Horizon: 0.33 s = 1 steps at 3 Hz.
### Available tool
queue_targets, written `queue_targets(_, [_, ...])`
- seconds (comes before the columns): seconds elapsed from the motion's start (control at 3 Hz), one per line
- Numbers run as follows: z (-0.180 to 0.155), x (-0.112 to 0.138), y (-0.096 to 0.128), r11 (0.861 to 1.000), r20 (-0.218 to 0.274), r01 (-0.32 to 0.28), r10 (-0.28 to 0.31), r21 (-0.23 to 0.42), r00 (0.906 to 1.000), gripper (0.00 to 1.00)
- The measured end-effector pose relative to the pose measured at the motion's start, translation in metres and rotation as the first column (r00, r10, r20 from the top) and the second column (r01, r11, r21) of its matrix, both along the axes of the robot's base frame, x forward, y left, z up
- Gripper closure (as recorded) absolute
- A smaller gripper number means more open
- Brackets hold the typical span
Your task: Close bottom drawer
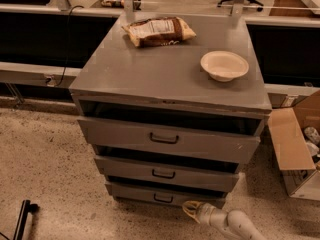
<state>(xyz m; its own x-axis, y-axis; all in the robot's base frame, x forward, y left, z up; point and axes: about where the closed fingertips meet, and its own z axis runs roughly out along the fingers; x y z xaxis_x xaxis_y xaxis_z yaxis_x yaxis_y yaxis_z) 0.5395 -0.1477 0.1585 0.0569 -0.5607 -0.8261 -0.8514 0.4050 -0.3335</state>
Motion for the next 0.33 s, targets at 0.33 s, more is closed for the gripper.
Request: queue_targets(0.33, [0.0078, -0.0435, 0.0098, 0.995, -0.042, -0.099, 0.1, 0.022, 0.9941, 1.0])
